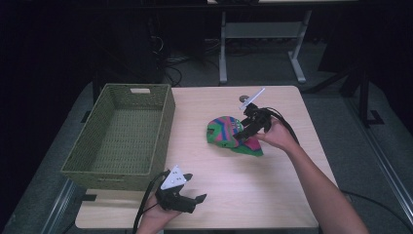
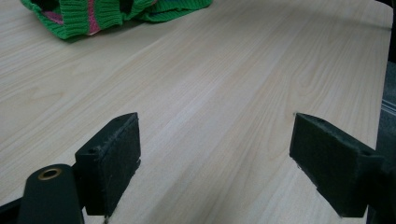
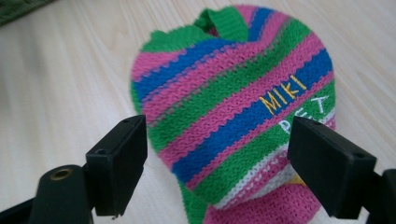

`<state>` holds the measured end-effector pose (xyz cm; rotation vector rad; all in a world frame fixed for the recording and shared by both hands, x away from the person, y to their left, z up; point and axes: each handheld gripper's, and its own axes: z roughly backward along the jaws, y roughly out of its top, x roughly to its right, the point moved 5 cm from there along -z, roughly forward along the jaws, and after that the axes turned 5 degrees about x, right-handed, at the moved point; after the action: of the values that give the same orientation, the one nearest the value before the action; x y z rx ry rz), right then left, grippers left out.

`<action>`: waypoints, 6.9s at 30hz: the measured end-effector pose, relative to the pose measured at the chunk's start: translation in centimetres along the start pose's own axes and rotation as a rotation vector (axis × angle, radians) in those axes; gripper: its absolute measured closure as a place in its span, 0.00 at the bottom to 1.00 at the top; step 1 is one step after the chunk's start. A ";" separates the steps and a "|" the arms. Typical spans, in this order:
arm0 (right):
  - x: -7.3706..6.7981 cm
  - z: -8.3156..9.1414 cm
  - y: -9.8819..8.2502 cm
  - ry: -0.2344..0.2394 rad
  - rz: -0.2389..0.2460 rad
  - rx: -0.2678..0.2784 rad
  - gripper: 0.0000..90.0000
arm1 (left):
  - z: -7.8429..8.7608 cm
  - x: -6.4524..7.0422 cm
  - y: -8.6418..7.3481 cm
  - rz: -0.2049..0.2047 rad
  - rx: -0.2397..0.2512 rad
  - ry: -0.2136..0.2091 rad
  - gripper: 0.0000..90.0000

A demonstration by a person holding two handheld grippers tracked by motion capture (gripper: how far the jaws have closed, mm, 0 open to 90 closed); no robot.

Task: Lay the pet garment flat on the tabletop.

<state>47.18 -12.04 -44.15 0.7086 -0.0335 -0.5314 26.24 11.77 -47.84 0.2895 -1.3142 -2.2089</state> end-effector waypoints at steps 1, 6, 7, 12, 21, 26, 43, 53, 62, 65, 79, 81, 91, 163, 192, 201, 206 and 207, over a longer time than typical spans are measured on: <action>0.1 -0.4 -0.1 -0.004 -0.009 -0.010 0.22 | 0.0 0.0 0.0 0.000 0.000 -0.002 0.18; 0.6 -2.1 -0.4 -0.017 -0.026 -0.056 0.24 | 0.0 0.0 0.0 -0.001 -0.003 -0.001 0.18; 0.7 -2.4 -0.5 -0.021 -0.030 -0.066 0.24 | 0.0 0.0 0.0 0.000 -0.001 0.000 0.18; 1.4 -3.9 -1.0 -0.037 -0.063 -0.114 0.29 | 0.0 0.0 0.0 0.004 0.004 -0.005 0.18; 1.4 -5.2 -1.6 -0.069 -0.068 -0.142 0.36 | 0.1 0.1 0.1 0.013 0.016 -0.014 0.18; 1.1 -5.2 -1.8 -0.097 -0.069 -0.094 0.45 | 0.1 0.2 0.1 0.014 0.020 -0.013 0.18; 0.8 -4.9 -1.9 -0.059 -0.170 -0.079 0.75 | 0.0 0.5 0.1 -0.002 0.016 -0.027 0.18; 1.1 -3.7 -1.9 -0.030 -0.211 -0.044 0.80 | 0.1 0.3 0.1 -0.002 0.014 -0.022 0.18; 0.7 -1.4 -1.5 0.012 -0.227 0.034 0.80 | 0.0 0.3 0.2 0.001 0.022 -0.028 0.18; 0.7 -0.3 -1.2 0.014 -0.229 0.069 0.80 | 0.0 0.3 0.3 0.009 0.029 -0.030 0.18; -0.6 3.2 -0.9 0.027 -0.216 0.136 0.80 | 0.1 0.3 0.3 0.015 0.034 -0.030 0.18; -0.9 3.7 -0.8 0.035 -0.213 0.142 0.80 | 0.1 0.2 0.2 0.011 0.030 -0.029 0.18; -2.7 5.3 -1.2 0.036 -0.181 0.149 0.80 | 0.1 0.2 0.2 0.013 0.031 -0.029 0.18; -10.6 -0.8 -6.5 0.165 -0.090 0.068 0.42 | 1.0 -0.1 0.4 0.012 0.050 -0.012 0.18; -16.8 0.2 -4.1 0.240 0.140 0.088 0.52 | 1.1 -0.2 0.3 0.014 0.048 -0.001 0.18; -17.0 -3.0 -4.7 0.232 0.178 0.009 0.55 | 1.2 -0.2 0.3 0.018 0.049 -0.004 0.18; -16.9 -4.4 -5.2 0.214 0.179 -0.023 0.58 | 1.2 -0.2 0.2 0.018 0.046 -0.005 0.18; -16.8 -4.6 -5.2 0.205 0.182 -0.023 0.59 | 1.2 -0.2 0.2 0.018 0.046 -0.006 0.18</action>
<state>31.20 -4.56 -48.48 0.7265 0.0987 -0.2832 25.99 12.69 -47.09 0.2877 -1.3672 -2.1679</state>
